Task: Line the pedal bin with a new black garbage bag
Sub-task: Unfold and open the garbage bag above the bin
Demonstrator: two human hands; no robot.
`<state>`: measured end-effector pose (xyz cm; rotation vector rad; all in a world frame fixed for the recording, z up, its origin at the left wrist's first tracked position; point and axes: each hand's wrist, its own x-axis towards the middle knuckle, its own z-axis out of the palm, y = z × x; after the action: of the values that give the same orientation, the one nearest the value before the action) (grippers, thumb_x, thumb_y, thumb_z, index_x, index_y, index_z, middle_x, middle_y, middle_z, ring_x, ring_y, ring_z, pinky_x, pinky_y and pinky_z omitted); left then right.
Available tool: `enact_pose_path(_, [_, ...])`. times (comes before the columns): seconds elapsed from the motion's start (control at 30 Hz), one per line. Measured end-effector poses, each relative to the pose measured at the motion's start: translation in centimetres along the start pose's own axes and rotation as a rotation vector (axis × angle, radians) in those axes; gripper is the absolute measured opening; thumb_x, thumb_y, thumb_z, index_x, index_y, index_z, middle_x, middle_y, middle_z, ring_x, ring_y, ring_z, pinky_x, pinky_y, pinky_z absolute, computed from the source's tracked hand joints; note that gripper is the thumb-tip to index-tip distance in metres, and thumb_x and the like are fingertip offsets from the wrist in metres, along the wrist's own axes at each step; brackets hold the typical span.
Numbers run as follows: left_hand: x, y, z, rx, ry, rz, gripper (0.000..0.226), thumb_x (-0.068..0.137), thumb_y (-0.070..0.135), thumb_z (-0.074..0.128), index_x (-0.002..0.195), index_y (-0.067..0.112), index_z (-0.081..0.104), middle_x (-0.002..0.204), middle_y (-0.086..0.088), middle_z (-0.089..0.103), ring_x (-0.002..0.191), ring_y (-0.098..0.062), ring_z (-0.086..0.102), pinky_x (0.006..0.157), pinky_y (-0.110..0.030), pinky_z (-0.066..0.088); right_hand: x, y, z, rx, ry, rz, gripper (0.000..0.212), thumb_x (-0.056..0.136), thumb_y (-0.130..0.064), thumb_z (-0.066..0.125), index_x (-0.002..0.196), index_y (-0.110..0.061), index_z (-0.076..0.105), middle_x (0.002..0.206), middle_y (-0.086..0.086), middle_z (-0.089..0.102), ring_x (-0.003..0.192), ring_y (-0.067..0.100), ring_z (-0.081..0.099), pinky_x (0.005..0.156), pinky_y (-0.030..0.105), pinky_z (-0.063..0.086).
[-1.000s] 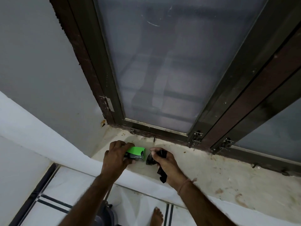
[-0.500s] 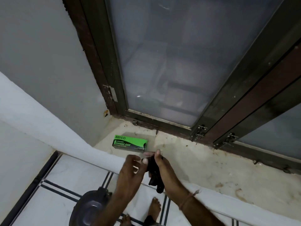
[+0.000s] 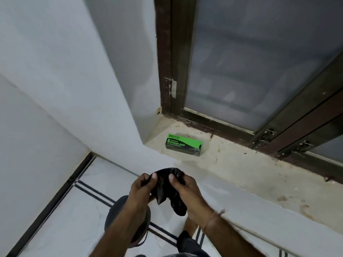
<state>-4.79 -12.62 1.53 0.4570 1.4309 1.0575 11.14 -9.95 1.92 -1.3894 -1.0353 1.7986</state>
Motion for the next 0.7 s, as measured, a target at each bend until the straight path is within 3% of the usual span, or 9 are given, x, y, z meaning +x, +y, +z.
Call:
enact_pose_path(0.07, [-0.2, 0.2, -2.8, -0.027, 0.017, 0.004, 0.029, 0.091, 0.028, 0.068, 0.086, 0.005, 0.052, 0.078, -0.022, 0.058, 0.059, -0.028, 0.062, 0.053, -0.034, 0.053, 0.0, 0.3, 1.6, 0.066, 0.048, 0.047, 0.029, 0.102, -0.026, 0.064, 0.115, -0.003, 0.075, 0.106, 0.023, 0.078, 0.088, 0.028, 0.077, 0.070, 0.034, 0.060])
enact_pose_path(0.1, [-0.5, 0.1, -4.8, -0.056, 0.018, -0.001, 0.025, 0.094, 0.025, 0.066, 0.089, 0.003, 0.054, 0.082, -0.024, 0.062, 0.063, -0.030, 0.064, 0.057, -0.036, 0.055, -0.2, 0.6, 2.8, 0.094, 0.072, 0.072, 0.031, 0.101, -0.027, 0.067, 0.111, 0.000, 0.074, 0.105, 0.023, 0.078, 0.091, 0.033, 0.076, 0.075, 0.041, 0.061])
enact_pose_path(0.2, [-1.1, 0.2, -10.1, -0.087, -0.018, 0.018, 0.035, 0.099, 0.029, 0.060, 0.109, -0.005, 0.063, 0.106, -0.031, 0.070, 0.094, -0.044, 0.068, 0.088, -0.055, 0.054, -0.6, 1.5, 5.5, 0.131, 0.108, 0.111, 0.037, 0.097, -0.033, 0.071, 0.093, 0.003, 0.070, 0.094, 0.023, 0.071, 0.089, 0.035, 0.067, 0.078, 0.046, 0.050])
enact_pose_path(0.27, [-2.1, 0.2, -14.6, -0.042, -0.049, 0.027, 0.045, 0.099, 0.037, 0.059, 0.116, -0.004, 0.067, 0.112, -0.030, 0.073, 0.105, -0.047, 0.069, 0.095, -0.058, 0.055, -1.8, 2.8, 8.6, 0.147, 0.119, 0.092, 0.032, 0.097, -0.034, 0.072, 0.082, -0.005, 0.068, 0.089, 0.021, 0.068, 0.083, 0.031, 0.066, 0.077, 0.043, 0.051])
enact_pose_path(0.37, [-3.4, 0.6, -20.6, 0.038, -0.046, 0.062, 0.048, 0.099, 0.042, 0.060, 0.111, -0.004, 0.069, 0.103, -0.024, 0.077, 0.089, -0.035, 0.075, 0.068, -0.037, 0.062, -4.1, 5.0, 12.7, 0.166, 0.202, 0.077, 0.033, 0.095, -0.037, 0.073, 0.081, -0.009, 0.064, 0.084, 0.017, 0.066, 0.074, 0.026, 0.066, 0.069, 0.038, 0.055])
enact_pose_path(0.47, [-5.8, 1.3, -27.4, 0.139, -0.064, 0.115, 0.045, 0.096, 0.042, 0.066, 0.099, -0.003, 0.070, 0.091, -0.021, 0.077, 0.074, -0.026, 0.073, 0.062, -0.032, 0.060, -7.1, 7.1, 17.8, 0.204, 0.303, 0.035, 0.030, 0.093, -0.031, 0.076, 0.091, -0.002, 0.066, 0.086, 0.018, 0.070, 0.076, 0.028, 0.071, 0.069, 0.037, 0.061])
enact_pose_path(0.57, [-8.1, 1.9, -33.0, 0.404, -0.088, 0.197, 0.047, 0.087, 0.055, 0.068, 0.079, 0.009, 0.064, 0.066, 0.002, 0.067, 0.059, -0.013, 0.062, 0.049, -0.019, 0.047, -10.1, 7.5, 22.5, 0.179, 0.282, 0.002, 0.026, 0.092, -0.028, 0.077, 0.089, -0.003, 0.070, 0.088, 0.018, 0.073, 0.081, 0.030, 0.072, 0.079, 0.044, 0.062])
enact_pose_path(0.63, [-9.5, 1.6, -35.5, 0.620, -0.144, 0.266, 0.052, 0.084, 0.073, 0.061, 0.092, 0.022, 0.065, 0.089, 0.012, 0.071, 0.085, -0.010, 0.067, 0.073, -0.023, 0.053, -12.0, 7.2, 25.6, 0.138, 0.212, -0.026, 0.023, 0.091, -0.028, 0.077, 0.086, -0.005, 0.073, 0.087, 0.015, 0.075, 0.081, 0.028, 0.073, 0.080, 0.042, 0.062])
enact_pose_path(0.7, [-11.1, 1.5, -35.9, 0.658, -0.273, 0.287, 0.050, 0.089, 0.075, 0.052, 0.115, 0.033, 0.061, 0.122, 0.017, 0.066, 0.116, -0.004, 0.061, 0.098, -0.032, 0.050, -13.0, 6.9, 28.0, 0.075, 0.117, -0.047, 0.029, 0.091, -0.030, 0.077, 0.090, -0.001, 0.073, 0.088, 0.015, 0.073, 0.083, 0.027, 0.071, 0.082, 0.040, 0.059])
